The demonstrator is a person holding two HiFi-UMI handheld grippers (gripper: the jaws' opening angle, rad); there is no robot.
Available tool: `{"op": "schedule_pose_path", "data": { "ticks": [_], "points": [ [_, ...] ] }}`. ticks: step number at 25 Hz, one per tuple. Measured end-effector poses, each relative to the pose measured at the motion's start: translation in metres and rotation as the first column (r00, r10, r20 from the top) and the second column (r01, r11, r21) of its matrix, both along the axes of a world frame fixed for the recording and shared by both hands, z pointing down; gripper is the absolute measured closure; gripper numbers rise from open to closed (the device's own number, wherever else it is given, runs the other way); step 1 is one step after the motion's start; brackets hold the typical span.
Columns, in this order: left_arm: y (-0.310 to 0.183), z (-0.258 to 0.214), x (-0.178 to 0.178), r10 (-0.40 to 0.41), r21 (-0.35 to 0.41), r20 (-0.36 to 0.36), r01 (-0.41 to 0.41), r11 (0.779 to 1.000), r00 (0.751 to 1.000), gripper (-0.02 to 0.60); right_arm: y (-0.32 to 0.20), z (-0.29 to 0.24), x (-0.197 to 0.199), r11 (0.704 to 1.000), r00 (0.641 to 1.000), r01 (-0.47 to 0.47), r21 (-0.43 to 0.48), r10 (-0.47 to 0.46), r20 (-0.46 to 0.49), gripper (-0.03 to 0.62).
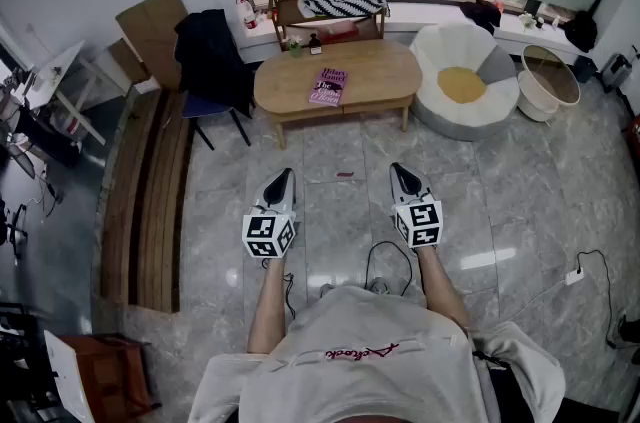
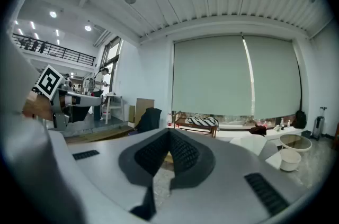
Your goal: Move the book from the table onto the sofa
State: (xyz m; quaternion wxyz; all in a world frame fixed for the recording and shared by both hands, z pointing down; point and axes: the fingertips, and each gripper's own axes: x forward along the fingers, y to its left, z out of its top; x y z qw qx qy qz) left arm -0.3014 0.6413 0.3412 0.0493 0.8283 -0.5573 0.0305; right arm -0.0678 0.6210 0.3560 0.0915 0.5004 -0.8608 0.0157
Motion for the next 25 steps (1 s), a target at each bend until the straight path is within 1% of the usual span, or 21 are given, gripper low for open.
{"op": "schedule_pose_path", "data": {
  "ticks": [11, 18, 25],
  "points": [
    [-0.003, 0.0, 0.001, 0.002, -0.005, 0.009, -0.002, 1.0, 1.0, 0.574, -0.004, 0.0, 0.001, 1.0, 1.0, -0.005, -0.001, 0.005, 0.007, 0.586],
    [-0.007, 0.001, 0.011, 0.004, -0.009, 0.015, -0.003, 1.0, 1.0, 0.574, -0.006, 0.008, 0.01, 1.0, 1.0, 0.003, -0.019, -0.003, 0.001, 0.586],
    [-0.007, -0.002, 0.027, -0.009, -0.005, 0.008, 0.009, 1.0, 1.0, 0.574, -0.011, 0.007, 0.021, 1.0, 0.999, 0.023, -0.011, -0.022, 0.049, 0.586]
  ]
}}
